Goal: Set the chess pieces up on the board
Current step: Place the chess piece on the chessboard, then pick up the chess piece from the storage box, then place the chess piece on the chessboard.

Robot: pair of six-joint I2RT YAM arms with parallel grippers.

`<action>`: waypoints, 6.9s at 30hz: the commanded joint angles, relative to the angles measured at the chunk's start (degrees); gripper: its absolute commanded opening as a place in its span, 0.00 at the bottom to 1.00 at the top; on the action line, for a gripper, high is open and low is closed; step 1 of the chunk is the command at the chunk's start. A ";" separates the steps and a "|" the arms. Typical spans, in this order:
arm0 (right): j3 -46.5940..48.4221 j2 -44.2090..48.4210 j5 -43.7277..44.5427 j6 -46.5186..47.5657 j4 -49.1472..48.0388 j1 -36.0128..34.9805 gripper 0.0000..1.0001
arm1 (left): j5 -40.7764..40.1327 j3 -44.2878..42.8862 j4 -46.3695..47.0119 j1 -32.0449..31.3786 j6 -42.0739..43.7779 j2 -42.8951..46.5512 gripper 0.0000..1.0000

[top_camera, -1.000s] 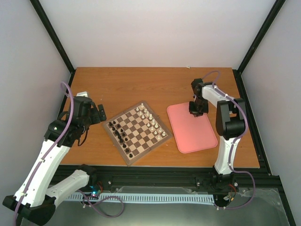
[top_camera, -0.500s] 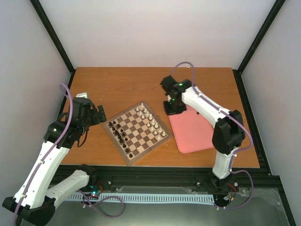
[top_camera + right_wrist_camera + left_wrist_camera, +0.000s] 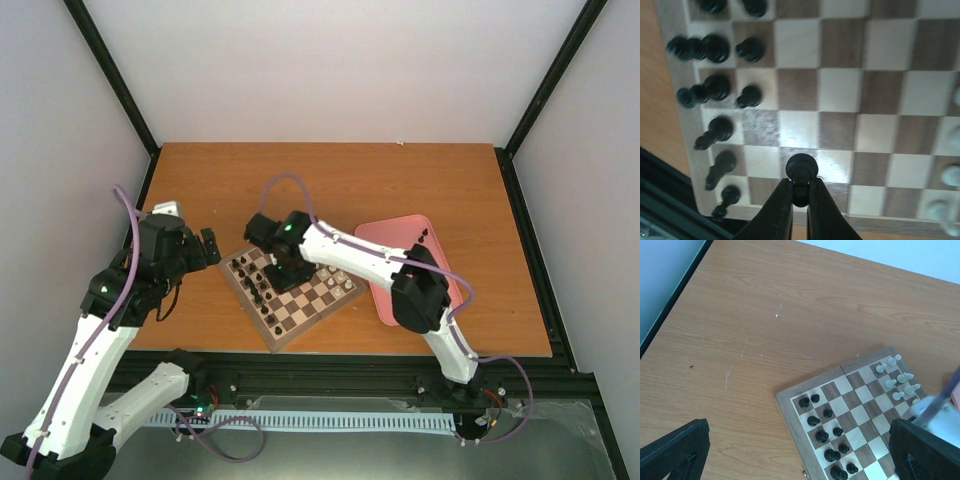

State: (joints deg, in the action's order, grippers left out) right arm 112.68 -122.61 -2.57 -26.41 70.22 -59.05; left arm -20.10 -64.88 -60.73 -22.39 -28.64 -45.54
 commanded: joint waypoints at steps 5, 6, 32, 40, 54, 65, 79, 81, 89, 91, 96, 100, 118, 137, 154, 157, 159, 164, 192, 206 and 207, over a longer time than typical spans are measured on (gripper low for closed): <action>5.41 -5.47 -2.22 -1.10 1.46 -5.01 0.03 | 0.29 -2.06 -1.49 -0.28 0.78 1.76 1.00; 5.55 -5.94 -2.25 -1.07 1.43 -5.33 0.03 | 0.44 -2.01 -1.54 -0.28 0.74 1.83 1.00; 6.76 -11.05 -2.62 0.37 -0.13 -5.76 0.04 | -0.38 -1.15 -2.38 -0.33 1.04 2.83 1.00; 8.49 -12.58 -2.51 0.72 0.37 -5.73 0.04 | -0.56 -0.83 -2.29 -0.31 1.40 2.73 1.00; 7.90 -12.36 -2.78 0.65 1.21 -5.62 0.06 | -0.30 -0.08 -1.94 -0.28 1.57 2.61 1.00; 8.06 -13.22 -4.07 0.78 0.90 -5.59 0.07 | -0.27 0.11 -2.25 -0.28 1.74 2.93 1.00; 7.81 -12.45 -3.19 0.59 1.07 -5.60 0.19 | -0.07 -0.11 -2.29 -0.28 1.74 3.08 1.00; 7.91 -11.73 -2.03 0.51 1.28 -5.55 0.22 | -0.03 -0.09 -2.24 -0.28 1.75 2.92 1.00; 6.68 -6.54 2.07 -0.76 2.60 -4.36 0.29 | 0.01 0.07 -1.86 -0.28 1.33 2.91 1.00; 5.80 -5.89 2.01 -0.35 2.68 -4.24 0.29 | 0.24 0.40 -1.70 -0.28 1.05 2.96 1.00; 3.98 -4.31 -1.29 2.23 1.32 -4.23 0.30 | 0.66 0.63 -1.67 -0.28 0.78 2.94 1.00; 3.92 -2.58 -1.34 3.35 0.90 -4.24 0.30 | 0.76 0.56 -1.68 -0.26 0.78 2.74 1.00; -18.45 18.36 6.92 2.36 -5.31 25.24 0.40 | 0.03 -0.26 -1.02 -0.31 0.58 -0.05 1.00; -30.85 10.71 2.79 8.42 -17.39 48.94 0.38 | -1.60 -4.05 1.41 -0.28 0.12 -8.59 1.00; -28.69 5.44 3.20 10.76 -20.13 52.76 0.28 | -1.34 -6.10 3.76 -0.28 -0.87 -14.14 1.00; -28.11 5.53 3.35 10.86 -19.80 52.81 0.20 | -1.32 -6.22 4.06 -0.28 -0.94 -14.40 1.00; -27.83 5.62 3.28 10.93 -19.48 52.81 0.18 | -1.35 -6.07 4.20 -0.26 -0.97 -14.49 1.00; -27.69 6.09 3.74 10.95 -18.85 52.81 0.19 | -1.01 -5.86 4.68 -0.28 -0.81 -14.72 1.00; -30.13 19.00 3.56 6.68 -12.88 44.02 0.03 | 0.16 -5.09 4.42 -0.28 0.50 -12.82 1.00; -21.19 17.48 5.05 -3.21 -6.36 11.40 0.03 | 3.22 -3.43 3.13 -0.27 0.61 -8.84 1.00; -19.52 15.92 5.25 -3.47 -6.03 9.41 0.03 | 3.41 -3.23 2.85 -0.27 0.61 -8.29 1.00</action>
State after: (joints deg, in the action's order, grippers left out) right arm 87.22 -102.61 1.45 -26.44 62.17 -43.18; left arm -17.85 -68.18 -56.95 -22.39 -28.62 -55.68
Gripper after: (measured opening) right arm 0.057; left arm 0.997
